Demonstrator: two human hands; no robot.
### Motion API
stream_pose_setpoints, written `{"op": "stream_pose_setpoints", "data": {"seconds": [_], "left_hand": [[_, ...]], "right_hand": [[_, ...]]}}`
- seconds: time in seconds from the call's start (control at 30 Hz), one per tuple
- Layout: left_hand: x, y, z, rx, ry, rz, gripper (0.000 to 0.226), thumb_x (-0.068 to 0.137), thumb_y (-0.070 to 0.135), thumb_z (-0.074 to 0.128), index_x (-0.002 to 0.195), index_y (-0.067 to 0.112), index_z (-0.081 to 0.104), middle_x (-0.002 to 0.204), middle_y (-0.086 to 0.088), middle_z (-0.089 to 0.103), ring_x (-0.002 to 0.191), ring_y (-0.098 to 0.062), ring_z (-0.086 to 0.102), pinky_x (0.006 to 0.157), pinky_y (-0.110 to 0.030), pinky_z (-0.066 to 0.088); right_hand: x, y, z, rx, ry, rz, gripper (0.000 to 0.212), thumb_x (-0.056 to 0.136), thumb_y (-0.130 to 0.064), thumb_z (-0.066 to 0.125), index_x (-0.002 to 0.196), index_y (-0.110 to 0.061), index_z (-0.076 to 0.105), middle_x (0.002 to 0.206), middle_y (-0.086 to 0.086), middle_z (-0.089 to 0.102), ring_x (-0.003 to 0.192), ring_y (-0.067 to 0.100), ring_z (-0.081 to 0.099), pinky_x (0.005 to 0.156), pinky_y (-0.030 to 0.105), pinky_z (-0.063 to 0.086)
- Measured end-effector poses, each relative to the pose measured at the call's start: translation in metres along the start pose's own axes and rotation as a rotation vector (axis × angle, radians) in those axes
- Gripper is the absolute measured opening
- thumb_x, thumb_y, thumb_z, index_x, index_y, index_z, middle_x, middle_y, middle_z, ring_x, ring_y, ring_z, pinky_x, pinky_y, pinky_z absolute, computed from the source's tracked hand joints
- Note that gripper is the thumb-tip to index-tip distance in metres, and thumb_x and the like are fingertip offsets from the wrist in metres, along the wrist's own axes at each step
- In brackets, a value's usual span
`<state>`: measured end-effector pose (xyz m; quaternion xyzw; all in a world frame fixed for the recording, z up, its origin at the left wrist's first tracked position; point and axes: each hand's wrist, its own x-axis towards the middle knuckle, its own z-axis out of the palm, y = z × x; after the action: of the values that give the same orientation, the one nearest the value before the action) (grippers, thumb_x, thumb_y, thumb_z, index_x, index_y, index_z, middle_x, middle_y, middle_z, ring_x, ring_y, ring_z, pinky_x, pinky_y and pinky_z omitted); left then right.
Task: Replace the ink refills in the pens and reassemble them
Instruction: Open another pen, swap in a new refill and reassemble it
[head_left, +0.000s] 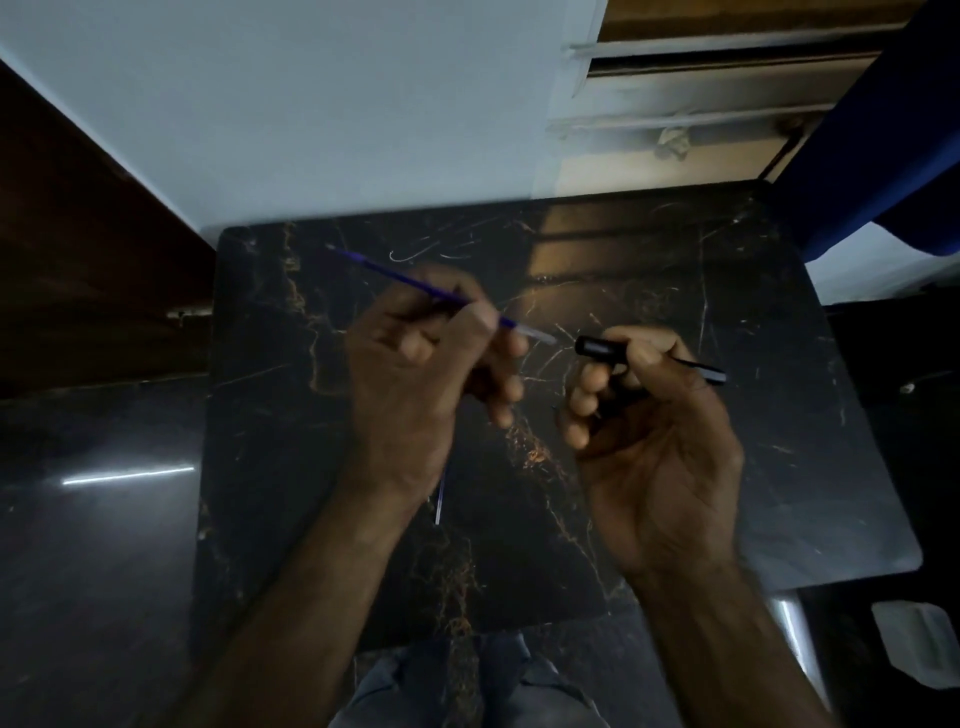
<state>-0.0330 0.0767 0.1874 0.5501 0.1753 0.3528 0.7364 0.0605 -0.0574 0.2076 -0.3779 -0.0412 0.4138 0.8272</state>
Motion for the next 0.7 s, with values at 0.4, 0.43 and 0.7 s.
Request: {"op": "stream_pose_setpoints", "data": {"seconds": [0.4, 0.43, 0.7], "left_hand": [[-0.003, 0.009, 0.027, -0.008, 0.023, 0.010, 0.008, 0.100, 0.013, 0.060, 0.093, 0.017, 0.064, 0.079, -0.001, 0.076, 0.050, -0.012, 0.067, 0.041, -0.022, 0.049], [-0.003, 0.010, 0.026, -0.019, 0.037, 0.005, 0.008, 0.099, 0.013, 0.060, 0.093, 0.016, 0.064, 0.079, -0.002, 0.076, 0.050, -0.012, 0.066, 0.041, -0.022, 0.049], [-0.004, 0.014, 0.023, 0.161, -0.080, 0.070, 0.004, 0.103, 0.010, 0.062, 0.099, 0.012, 0.061, 0.082, -0.001, 0.075, 0.054, -0.013, 0.069, 0.042, -0.024, 0.051]], "right_hand": [[-0.004, -0.011, 0.008, -0.038, 0.028, -0.116, 0.005, 0.095, -0.009, 0.053, 0.093, -0.007, 0.057, 0.073, 0.007, 0.068, 0.062, 0.016, 0.064, 0.049, 0.026, 0.052], [-0.005, -0.011, 0.008, -0.031, 0.031, -0.116, 0.004, 0.095, -0.009, 0.053, 0.094, -0.006, 0.057, 0.073, 0.007, 0.068, 0.062, 0.016, 0.065, 0.050, 0.026, 0.052], [-0.004, -0.006, 0.010, -0.061, 0.000, -0.149, 0.005, 0.092, -0.011, 0.061, 0.091, -0.007, 0.061, 0.074, 0.008, 0.070, 0.061, 0.016, 0.065, 0.050, 0.025, 0.052]]}}
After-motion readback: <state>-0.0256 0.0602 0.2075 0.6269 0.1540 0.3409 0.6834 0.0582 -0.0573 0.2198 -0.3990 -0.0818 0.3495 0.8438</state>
